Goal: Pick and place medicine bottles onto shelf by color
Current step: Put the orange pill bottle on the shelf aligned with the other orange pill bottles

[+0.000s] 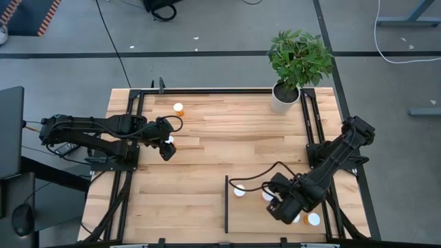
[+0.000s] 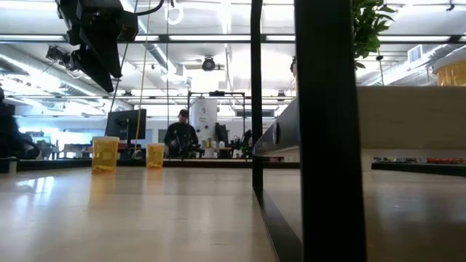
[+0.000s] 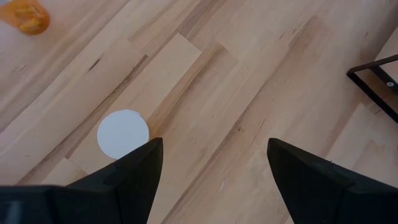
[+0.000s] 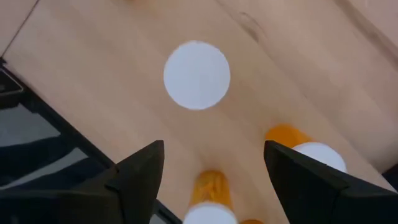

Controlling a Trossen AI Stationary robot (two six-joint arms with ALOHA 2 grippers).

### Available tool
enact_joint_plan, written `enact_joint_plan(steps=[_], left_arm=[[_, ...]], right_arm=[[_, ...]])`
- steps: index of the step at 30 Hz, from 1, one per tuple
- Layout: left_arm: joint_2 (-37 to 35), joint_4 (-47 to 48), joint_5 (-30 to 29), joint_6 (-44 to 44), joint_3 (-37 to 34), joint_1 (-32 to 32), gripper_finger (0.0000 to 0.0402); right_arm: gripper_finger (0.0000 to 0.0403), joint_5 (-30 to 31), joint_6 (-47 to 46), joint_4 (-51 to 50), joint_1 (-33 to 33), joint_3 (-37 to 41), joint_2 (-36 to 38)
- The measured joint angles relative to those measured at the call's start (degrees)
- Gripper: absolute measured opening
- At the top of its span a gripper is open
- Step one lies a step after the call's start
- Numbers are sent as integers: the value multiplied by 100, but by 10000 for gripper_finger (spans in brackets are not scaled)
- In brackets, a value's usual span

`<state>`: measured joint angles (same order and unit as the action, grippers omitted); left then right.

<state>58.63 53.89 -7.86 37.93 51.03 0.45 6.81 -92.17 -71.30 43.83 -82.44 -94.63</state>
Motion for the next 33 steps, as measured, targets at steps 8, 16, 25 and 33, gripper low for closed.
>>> enact_joint_plan(steps=[8,16,25,33], left_arm=[[0,-2,-49,-24,0,0,293],[0,58,-48,42,0,-2,293],[0,111,-46,39,0,-7,293],[0,145,-47,35,0,-7,293]], right_arm=[[284,-51,259,615,-52,652,0],[284,-399,614,950,-291,1152,-4],[284,-49,674,1067,-471,1154,-4],[284,-131,696,1065,-480,1098,-7]])
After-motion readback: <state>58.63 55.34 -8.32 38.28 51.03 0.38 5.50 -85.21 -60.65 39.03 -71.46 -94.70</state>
